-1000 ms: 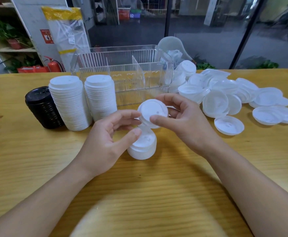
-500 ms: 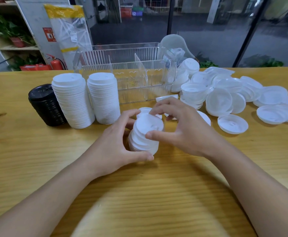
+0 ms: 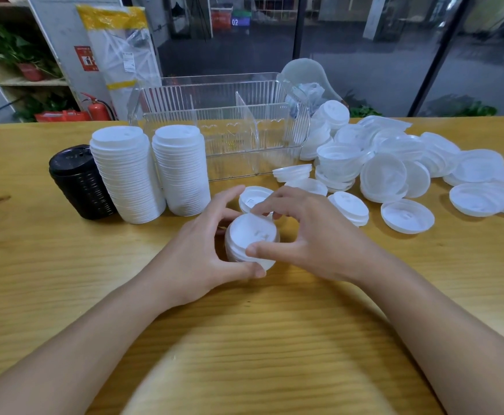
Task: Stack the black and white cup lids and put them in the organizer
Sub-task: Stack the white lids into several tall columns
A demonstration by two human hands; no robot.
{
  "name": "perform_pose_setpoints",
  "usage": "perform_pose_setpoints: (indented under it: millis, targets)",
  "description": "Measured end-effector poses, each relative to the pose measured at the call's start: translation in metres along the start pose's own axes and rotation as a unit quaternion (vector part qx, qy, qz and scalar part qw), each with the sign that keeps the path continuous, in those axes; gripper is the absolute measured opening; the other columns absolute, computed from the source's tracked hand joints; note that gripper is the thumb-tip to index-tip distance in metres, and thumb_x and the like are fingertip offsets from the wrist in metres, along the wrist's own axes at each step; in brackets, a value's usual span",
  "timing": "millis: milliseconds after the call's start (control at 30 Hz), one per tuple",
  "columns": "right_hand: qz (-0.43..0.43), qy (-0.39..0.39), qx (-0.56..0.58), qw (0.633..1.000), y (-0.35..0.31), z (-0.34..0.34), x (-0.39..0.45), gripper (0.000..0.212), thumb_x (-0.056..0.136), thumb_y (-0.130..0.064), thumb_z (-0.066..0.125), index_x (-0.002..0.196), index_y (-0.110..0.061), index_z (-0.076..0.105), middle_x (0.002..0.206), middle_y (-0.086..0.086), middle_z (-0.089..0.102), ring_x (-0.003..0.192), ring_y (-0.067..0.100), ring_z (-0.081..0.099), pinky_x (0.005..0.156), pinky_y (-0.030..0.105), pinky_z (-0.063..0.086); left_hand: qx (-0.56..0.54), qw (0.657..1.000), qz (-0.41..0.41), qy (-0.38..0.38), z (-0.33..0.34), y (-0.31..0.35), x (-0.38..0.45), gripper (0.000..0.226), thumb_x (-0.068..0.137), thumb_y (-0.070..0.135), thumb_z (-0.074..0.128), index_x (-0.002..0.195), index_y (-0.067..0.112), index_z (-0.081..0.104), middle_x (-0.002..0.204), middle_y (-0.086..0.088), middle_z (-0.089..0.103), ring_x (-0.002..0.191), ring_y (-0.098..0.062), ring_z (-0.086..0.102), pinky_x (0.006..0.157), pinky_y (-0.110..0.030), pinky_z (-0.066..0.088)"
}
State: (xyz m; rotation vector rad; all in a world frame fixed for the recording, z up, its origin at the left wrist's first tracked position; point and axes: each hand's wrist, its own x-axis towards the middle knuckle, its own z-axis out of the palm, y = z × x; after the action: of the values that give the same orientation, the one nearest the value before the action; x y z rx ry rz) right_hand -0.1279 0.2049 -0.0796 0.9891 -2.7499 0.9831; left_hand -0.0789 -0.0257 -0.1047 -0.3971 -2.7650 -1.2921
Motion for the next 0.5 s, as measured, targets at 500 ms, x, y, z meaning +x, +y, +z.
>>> perform_pose_setpoints:
  millis: [500]
  targets:
    - [0.024,0.062,-0.006,0.998,0.042,0.017,0.018,0.024,0.102,-0.033,0.075,0.126,-0.031,0.078,0.122,-0.017,0.063,0.101,0.005,0.059,0.087,0.017,0.045,0.042,0.998,0.041,-0.013,0.018,0.009,-0.003,0.070,0.091,0.073,0.070,0.152,0.057,0.039,0.153,0.040,0.038,0.146,0.012,0.037,0.107,-0.014,0.036]
